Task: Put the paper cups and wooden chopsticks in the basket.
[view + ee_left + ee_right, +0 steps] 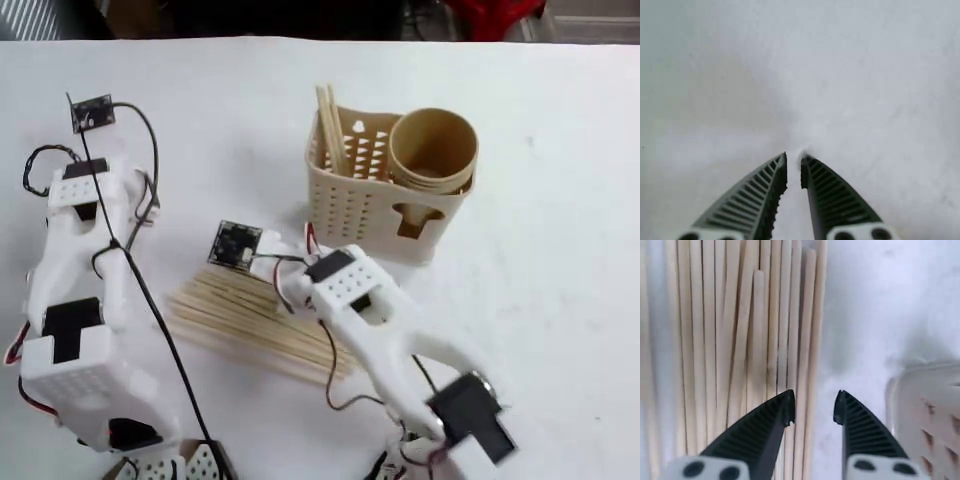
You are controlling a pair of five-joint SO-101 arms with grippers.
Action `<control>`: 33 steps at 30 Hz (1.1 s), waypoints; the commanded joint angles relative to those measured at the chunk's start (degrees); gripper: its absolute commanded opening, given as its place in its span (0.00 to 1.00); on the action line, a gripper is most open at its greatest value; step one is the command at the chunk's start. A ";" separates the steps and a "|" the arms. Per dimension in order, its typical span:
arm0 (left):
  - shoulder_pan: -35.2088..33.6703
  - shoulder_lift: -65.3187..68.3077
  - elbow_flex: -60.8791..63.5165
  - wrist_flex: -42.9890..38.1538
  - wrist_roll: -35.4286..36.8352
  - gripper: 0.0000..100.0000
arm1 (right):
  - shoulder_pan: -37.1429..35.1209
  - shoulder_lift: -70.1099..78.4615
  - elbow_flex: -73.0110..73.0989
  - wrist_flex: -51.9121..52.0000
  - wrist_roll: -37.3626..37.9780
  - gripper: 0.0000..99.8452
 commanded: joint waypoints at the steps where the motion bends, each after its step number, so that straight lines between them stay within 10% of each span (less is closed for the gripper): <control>1: -0.48 -0.22 -0.35 -0.88 0.26 0.07 | 0.13 6.29 -5.98 -1.10 -0.26 0.13; 33: -0.31 -0.22 -0.35 -1.32 0.26 0.07 | 0.13 -5.93 -2.37 5.41 -2.81 0.02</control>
